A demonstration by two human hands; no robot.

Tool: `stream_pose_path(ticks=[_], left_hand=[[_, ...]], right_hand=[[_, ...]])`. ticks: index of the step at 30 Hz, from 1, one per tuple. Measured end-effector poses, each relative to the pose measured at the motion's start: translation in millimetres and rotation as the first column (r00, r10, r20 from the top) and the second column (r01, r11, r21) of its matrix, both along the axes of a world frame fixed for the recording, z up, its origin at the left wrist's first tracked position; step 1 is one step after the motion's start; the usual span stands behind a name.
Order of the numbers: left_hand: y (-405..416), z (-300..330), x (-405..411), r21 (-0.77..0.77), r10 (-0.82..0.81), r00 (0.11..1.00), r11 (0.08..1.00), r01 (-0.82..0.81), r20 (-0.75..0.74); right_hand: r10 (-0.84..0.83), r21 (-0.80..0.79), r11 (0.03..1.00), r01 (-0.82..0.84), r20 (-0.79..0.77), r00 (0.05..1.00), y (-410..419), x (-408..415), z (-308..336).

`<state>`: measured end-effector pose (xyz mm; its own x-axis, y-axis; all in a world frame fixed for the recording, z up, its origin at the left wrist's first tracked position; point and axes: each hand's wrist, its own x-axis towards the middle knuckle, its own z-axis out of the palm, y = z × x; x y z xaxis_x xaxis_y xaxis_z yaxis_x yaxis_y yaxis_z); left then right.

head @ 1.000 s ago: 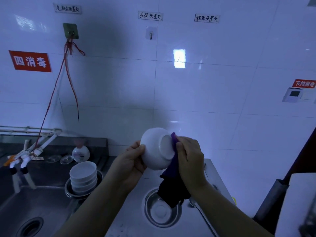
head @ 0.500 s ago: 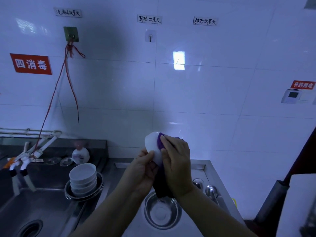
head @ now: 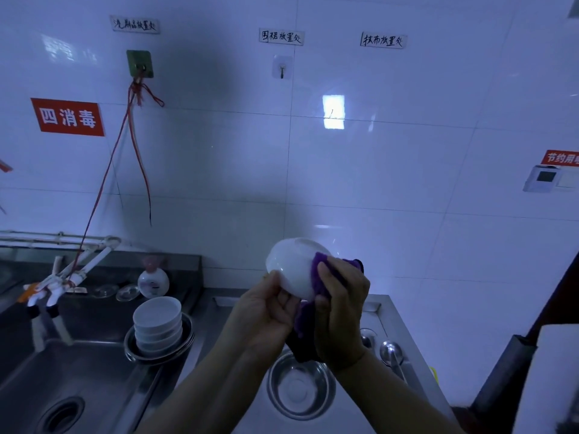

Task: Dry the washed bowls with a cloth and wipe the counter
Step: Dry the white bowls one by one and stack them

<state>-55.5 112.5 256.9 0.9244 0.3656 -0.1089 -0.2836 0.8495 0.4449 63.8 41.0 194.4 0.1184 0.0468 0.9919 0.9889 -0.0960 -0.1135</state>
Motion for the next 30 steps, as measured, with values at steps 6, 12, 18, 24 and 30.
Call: stream_pose_path(ticks=[6,12,18,24,30], left_hand=[[4.0,-2.6,0.5,0.082,-0.005,1.0,0.997,0.004,0.007],[13.5,-11.5,-5.1,0.389,0.095,0.995,0.917,-0.087,-0.002],[15.1,-12.1,-14.6,0.796,0.176,0.982,0.603,-0.054,-0.067],[17.6,-15.3,-7.0,0.983,0.344,0.931,0.169,0.068,-0.124],[38.8,-2.8,-10.1,0.993,0.288,0.957,0.114,-0.002,-0.031]], right_hand=[[0.217,0.12,0.975,-0.187,-0.323,0.921,-6.8,-4.4,14.0],[0.357,0.091,0.922,-0.375,-0.57,0.74,-19.0,-4.6,30.6],[0.211,-0.137,0.941,-0.309,-0.475,0.854,-21.0,-2.8,39.4],[0.116,-0.455,0.873,-0.178,-0.162,0.98,-12.9,-8.3,49.3],[0.133,-0.627,0.707,-0.329,-0.339,0.931,-22.2,-4.9,47.7]])
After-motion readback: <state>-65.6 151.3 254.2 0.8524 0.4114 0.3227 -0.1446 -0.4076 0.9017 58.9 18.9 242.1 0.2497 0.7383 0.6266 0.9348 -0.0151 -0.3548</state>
